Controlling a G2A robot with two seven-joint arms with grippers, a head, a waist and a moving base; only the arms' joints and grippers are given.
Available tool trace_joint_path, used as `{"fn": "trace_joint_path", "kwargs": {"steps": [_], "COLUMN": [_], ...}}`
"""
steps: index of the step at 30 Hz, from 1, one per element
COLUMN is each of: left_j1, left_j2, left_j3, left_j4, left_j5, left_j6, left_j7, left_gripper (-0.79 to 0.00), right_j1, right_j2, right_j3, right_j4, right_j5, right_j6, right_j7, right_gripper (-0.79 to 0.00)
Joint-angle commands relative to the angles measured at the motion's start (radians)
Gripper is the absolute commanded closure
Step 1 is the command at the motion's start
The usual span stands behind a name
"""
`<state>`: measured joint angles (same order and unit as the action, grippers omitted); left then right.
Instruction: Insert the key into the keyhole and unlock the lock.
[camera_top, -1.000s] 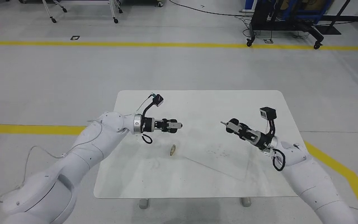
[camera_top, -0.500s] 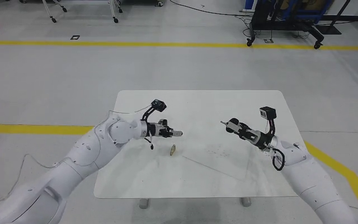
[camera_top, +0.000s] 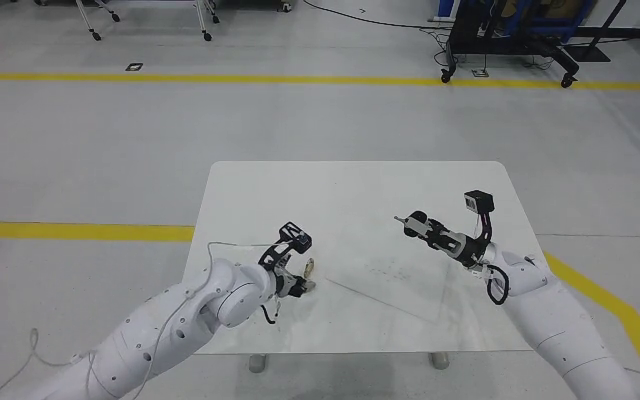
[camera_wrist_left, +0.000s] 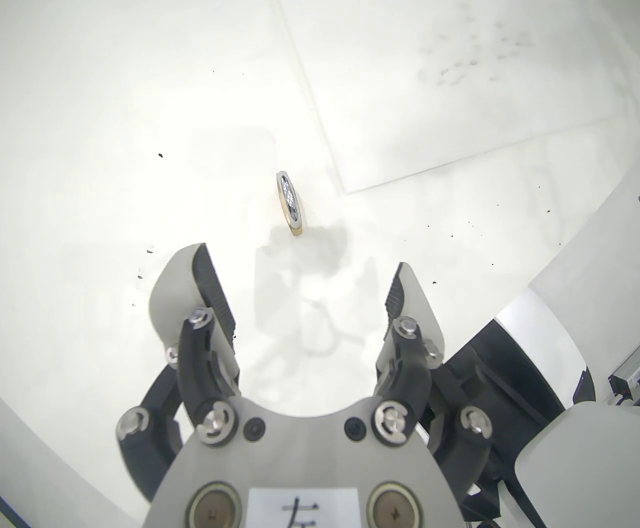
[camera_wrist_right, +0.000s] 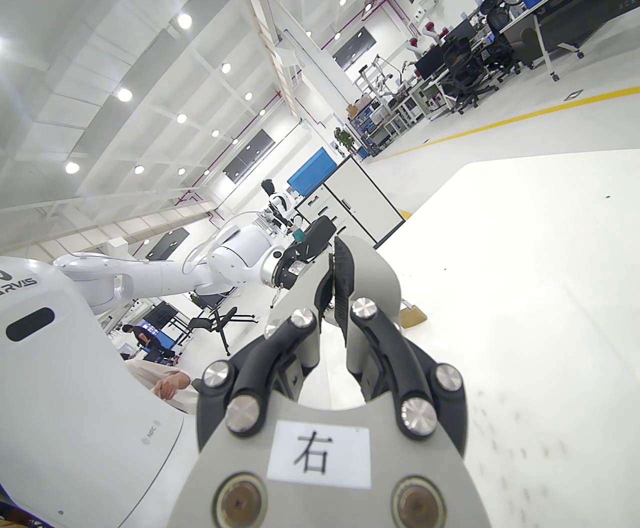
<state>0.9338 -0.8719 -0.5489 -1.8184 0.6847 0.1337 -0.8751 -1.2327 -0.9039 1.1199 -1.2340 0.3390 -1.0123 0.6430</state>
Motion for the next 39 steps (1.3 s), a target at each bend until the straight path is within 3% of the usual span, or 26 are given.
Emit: {"fn": "trace_joint_path", "kwargs": {"steps": [1, 7, 22, 24, 25, 39], "left_j1": [0.000, -0.036, -0.113, -0.119, -0.121, -0.132], "left_j2": [-0.005, -0.041, -0.160, -0.171, -0.176, -0.218], "left_j3": [-0.005, 0.023, 0.110, 0.113, 0.114, 0.091], "left_j4": [0.019, 0.080, 0.210, 0.222, 0.225, 0.283], "left_j5": [0.002, 0.012, 0.051, 0.055, 0.059, 0.102], "left_j6": [-0.013, -0.052, -0.010, 0.001, 0.005, 0.039], "left_j7": [0.007, -0.008, -0.013, -0.023, -0.027, -0.073], "left_gripper": [-0.385, -0.360, -0.259, -0.043, 0.000, 0.000], "right_j1": [0.000, 0.000, 0.000, 0.000, 0.000, 0.000], "right_j2": [0.000, 0.000, 0.000, 0.000, 0.000, 0.000], "right_j3": [0.000, 0.000, 0.000, 0.000, 0.000, 0.000], "right_j4": [0.000, 0.000, 0.000, 0.000, 0.000, 0.000], "right_j5": [0.000, 0.000, 0.000, 0.000, 0.000, 0.000], "right_j6": [0.000, 0.000, 0.000, 0.000, 0.000, 0.000], "right_j7": [0.000, 0.000, 0.000, 0.000, 0.000, 0.000], "right_gripper": [0.000, 0.000, 0.000, 0.000, 0.000, 0.000]}}
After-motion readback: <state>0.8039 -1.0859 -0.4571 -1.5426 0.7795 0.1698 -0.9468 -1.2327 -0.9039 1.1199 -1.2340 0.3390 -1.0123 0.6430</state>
